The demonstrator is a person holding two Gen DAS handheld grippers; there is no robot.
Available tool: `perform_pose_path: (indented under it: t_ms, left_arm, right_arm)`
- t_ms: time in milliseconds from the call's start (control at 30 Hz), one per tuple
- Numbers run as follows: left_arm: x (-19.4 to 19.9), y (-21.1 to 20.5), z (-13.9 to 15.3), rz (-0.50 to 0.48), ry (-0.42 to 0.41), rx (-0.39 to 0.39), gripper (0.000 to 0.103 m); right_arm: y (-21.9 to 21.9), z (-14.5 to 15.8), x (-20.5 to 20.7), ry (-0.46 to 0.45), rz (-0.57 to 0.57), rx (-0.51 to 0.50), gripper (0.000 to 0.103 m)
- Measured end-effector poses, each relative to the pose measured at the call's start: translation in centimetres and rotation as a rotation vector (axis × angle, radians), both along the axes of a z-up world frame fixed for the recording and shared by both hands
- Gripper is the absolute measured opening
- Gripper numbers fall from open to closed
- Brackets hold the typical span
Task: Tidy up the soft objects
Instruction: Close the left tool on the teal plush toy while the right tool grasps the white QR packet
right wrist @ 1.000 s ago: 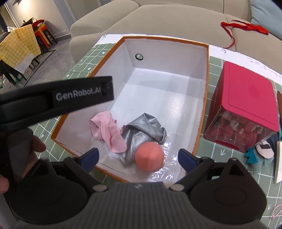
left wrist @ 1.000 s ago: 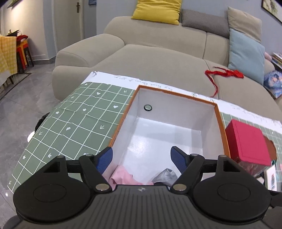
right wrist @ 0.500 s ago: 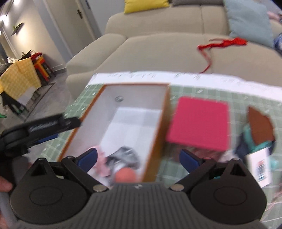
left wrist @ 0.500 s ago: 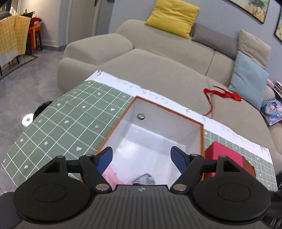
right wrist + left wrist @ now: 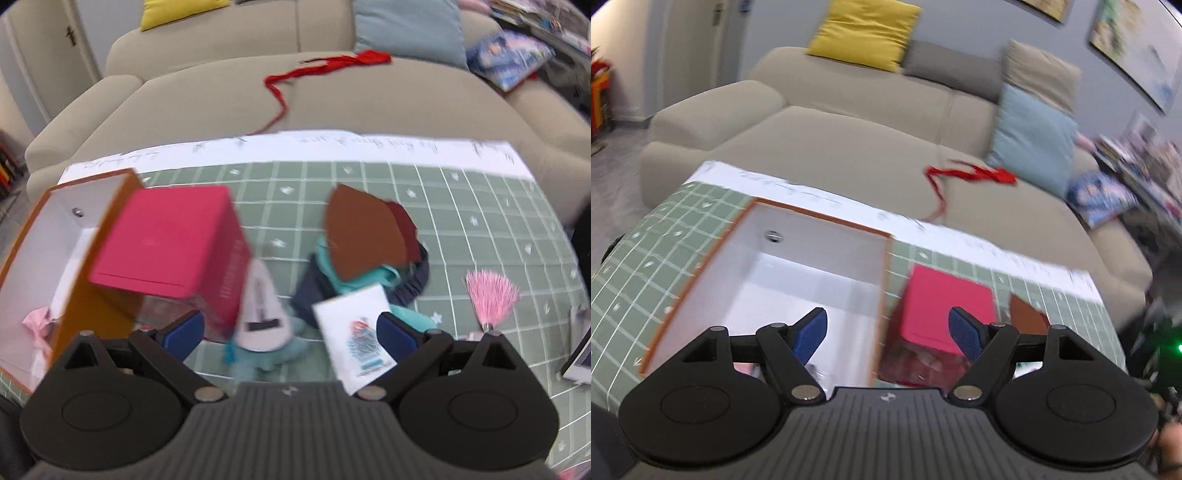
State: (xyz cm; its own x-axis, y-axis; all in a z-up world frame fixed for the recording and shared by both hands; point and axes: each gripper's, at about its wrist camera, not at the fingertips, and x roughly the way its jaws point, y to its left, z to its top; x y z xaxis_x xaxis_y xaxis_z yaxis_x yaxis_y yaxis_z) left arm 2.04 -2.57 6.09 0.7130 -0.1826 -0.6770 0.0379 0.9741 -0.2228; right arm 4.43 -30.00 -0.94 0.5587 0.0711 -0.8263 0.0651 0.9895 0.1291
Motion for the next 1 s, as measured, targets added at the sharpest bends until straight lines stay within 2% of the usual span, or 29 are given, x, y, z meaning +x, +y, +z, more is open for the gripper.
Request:
perform_pose_path:
  t_ms: [133,200,300,367,533,700,767,867,1000]
  left_arm:
    - [-0.1,-4.2,-1.4,-0.092,0.007,0.087,0.088]
    - [-0.1,-5.8,-2.5,-0.129,0.026,0.126,0.088]
    - [-0.2,-7.4,-3.6,-0.157,0.052,0.167,0.088]
    - [-0.3,-7.9,-4.1,-0.168,0.063,0.183,0.088]
    - [-0.9,-8.6,-4.3,-0.197,0.066,0.205,0.088]
    - [-1.0,-8.9,-5.0,-0.234,0.077,0.242,0.088]
    - [-0.8,-9.5,-5.7,-0.284,0.111,0.259,0.088]
    - [-1.1,-11.1,-7.3,-0.393,0.142,0.273,0.088]
    - [-1.8,-13.8,-10.6,-0.527,0.141,0.327,0.088]
  right_arm:
    - [-3.4,-3.9,0.3,0.026,-0.02,0.067,0.098]
    - [-4.3,-5.6,0.9,0.072,-0.018,0.033,0.098]
    - [-5.6,-6.9,1.3,0.087,-0.051,0.005,0.098]
    - [-6.4,-7.8,1.7,0.084,-0.079,0.011,0.098]
    - [-6.8,-10.3,2.4,0.152,-0.069,0.015,0.098]
    - [-5.5,-11.9,3.0,0.18,-0.054,-0.068,0.097]
    - [-5.5,-12.1,3.1,0.174,-0.051,-0.067,0.094]
    - [-5.5,-12.4,2.9,0.167,-0.05,-0.045,0.08]
    - [-5.4,-12.2,2.6,0.149,-0.059,-0.048,0.076]
